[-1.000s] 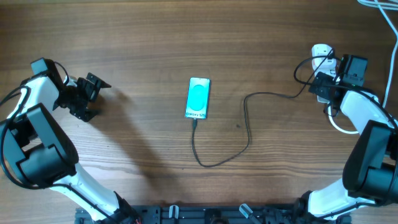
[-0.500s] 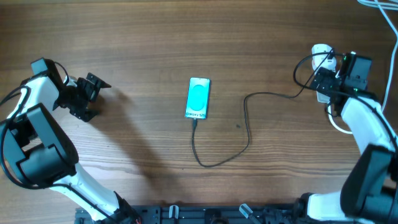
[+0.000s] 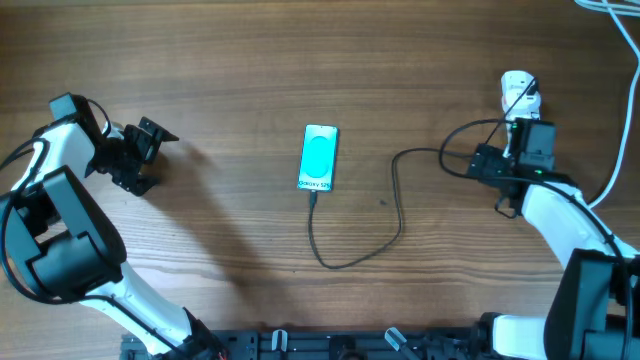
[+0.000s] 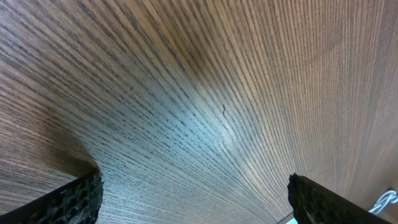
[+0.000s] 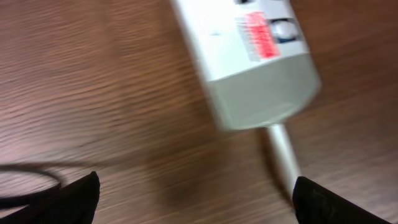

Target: Plug charger to phone and switch on socket

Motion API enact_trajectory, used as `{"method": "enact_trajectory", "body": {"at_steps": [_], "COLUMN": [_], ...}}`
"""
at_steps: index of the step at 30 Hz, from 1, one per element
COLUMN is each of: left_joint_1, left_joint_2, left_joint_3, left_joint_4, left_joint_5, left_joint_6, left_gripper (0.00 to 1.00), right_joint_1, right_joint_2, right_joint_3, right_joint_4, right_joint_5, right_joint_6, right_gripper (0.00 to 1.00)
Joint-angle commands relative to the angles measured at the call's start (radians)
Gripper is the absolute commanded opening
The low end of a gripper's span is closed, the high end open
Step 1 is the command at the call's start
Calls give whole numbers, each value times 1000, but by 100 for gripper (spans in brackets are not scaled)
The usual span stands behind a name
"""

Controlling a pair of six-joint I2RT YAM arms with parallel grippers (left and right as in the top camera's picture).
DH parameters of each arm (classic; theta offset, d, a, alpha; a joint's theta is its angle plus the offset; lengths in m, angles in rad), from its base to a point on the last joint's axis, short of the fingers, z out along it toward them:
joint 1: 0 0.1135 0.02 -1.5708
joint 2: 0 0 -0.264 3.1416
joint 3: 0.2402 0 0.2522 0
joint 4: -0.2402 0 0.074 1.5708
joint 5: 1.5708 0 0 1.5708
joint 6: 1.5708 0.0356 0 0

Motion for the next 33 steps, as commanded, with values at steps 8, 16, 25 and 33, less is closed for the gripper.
{"method": "enact_trajectory", "body": {"at_steps": [8, 16, 25, 33], "left_joint_1": [-1, -1, -1, -1], "left_joint_2": [40, 40, 40, 40], "left_joint_3": [-34, -34, -34, -34], "left_joint_4": [3, 3, 3, 3], "left_joint_5": [-67, -67, -67, -67], "left_joint_6": [2, 2, 2, 2], "left_gripper": [100, 100, 100, 100], "right_joint_1": [46, 46, 46, 46], "right_joint_2": [-26, -61, -69, -91], "right_joint_3": [-72, -312, -488, -639], "right_joint_4": [92, 214, 262, 400], "right_joint_5": [-3, -3, -3, -3], "right_joint_6": [3, 3, 3, 3], "right_gripper": [99, 100, 100, 100]}}
